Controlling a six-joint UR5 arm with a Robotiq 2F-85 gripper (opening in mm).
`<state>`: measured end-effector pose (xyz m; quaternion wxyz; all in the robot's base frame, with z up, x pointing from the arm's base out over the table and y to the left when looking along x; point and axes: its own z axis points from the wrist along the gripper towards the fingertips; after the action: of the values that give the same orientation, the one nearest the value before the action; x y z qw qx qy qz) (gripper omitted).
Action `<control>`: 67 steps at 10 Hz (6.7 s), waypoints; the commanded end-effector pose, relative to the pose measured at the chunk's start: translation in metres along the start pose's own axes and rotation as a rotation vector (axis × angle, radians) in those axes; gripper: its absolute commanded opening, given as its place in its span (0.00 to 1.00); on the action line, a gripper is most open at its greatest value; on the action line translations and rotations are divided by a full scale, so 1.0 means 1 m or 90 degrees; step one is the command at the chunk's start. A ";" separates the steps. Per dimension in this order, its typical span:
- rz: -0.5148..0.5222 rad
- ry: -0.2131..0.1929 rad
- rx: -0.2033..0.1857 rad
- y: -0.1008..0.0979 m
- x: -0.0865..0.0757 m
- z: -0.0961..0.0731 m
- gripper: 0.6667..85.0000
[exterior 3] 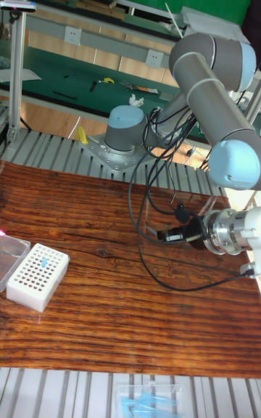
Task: Insert a medium pipette tip into the holder for medium pipette tips
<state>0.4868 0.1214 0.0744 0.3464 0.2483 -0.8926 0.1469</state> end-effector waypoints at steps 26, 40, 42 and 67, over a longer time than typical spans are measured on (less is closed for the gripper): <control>0.085 -0.516 -0.047 -0.089 -0.059 -0.108 0.00; 0.029 -0.602 -0.063 -0.172 -0.018 -0.082 0.00; 0.040 -0.587 -0.036 -0.182 -0.013 -0.074 0.00; -0.177 -0.780 -0.045 -0.271 0.053 -0.027 0.00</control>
<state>0.6198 -0.1064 0.1593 -0.1944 0.3822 -0.8987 -0.0917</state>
